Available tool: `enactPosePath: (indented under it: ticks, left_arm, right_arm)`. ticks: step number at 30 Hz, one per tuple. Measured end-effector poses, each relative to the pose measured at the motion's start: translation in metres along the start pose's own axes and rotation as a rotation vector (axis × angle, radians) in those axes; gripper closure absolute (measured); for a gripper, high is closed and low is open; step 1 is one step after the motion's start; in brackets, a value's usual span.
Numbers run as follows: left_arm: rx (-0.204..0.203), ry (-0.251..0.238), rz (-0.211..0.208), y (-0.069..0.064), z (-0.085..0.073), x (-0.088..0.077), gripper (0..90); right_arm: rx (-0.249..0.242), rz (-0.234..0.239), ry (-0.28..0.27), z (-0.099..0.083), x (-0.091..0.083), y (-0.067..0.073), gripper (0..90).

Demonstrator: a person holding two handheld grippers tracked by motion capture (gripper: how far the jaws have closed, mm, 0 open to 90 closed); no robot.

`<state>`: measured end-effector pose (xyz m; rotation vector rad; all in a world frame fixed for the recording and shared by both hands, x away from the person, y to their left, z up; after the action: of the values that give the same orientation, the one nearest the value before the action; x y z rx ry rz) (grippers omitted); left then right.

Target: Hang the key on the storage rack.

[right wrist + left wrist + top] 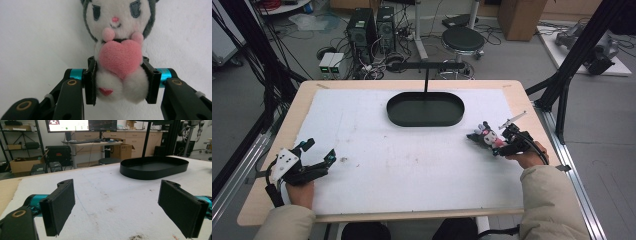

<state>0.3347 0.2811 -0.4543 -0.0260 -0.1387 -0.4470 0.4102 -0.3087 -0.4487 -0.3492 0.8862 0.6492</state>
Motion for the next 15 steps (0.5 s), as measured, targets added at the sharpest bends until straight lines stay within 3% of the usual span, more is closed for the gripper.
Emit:
enactPosePath:
  ticks: [7, 15]
  left_arm:
    - [0.003, 0.002, 0.0, 0.0, 0.0, 0.0, 14.4]
    - [0.003, 0.002, -0.001, 0.0, 0.0, 0.0, 14.4]
  right_arm:
    - [0.048, 0.012, -0.103, 0.031, -0.009, 0.003, 56.1]
    - [0.086, -0.002, -0.162, 0.057, -0.016, 0.003, 56.1]
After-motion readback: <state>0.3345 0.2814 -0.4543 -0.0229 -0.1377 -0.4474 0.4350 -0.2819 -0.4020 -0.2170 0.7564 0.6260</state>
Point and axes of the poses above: each handheld gripper's, and its own axes: x roughly forward along the jaws, z roughly out of its top, y roughly to its left, the point moved 6 cm from there along x, roughly forward along the jaws, and after that the axes turned 10 degrees about -y, right-handed, at the moved point
